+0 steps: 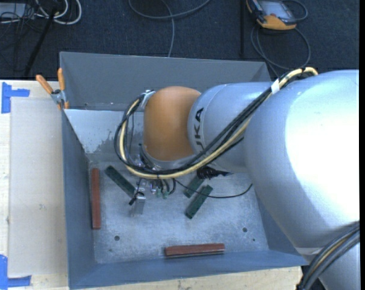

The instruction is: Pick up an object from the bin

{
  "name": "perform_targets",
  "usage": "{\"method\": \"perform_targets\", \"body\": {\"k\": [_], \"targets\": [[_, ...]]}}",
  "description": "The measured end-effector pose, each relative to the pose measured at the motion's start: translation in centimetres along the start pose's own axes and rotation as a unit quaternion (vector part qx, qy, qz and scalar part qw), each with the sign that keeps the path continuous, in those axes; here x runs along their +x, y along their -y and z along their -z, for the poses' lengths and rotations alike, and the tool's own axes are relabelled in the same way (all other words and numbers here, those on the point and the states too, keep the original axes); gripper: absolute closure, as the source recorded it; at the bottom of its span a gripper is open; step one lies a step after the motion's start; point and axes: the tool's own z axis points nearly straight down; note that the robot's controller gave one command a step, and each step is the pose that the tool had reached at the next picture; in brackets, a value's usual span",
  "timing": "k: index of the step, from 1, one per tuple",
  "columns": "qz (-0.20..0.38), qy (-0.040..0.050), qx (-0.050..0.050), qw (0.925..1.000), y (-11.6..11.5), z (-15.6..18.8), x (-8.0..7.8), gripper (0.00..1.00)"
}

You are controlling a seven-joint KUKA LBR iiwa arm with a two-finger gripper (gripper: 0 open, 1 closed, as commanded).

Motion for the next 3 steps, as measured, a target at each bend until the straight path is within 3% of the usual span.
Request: {"method": "perform_targets", "body": {"k": [1, 2, 3], "targets": [[-0.001, 0.003, -0.001, 1.0, 0.0, 0.4, -0.2, 1.0], [0.087, 0.0067, -0.002, 0.9962, 0.0, 11.5, 1.9, 1.0], [0.094, 0.0081, -0.002, 0.9955, -1.1, 18.7, 1.8, 1.0]]}}
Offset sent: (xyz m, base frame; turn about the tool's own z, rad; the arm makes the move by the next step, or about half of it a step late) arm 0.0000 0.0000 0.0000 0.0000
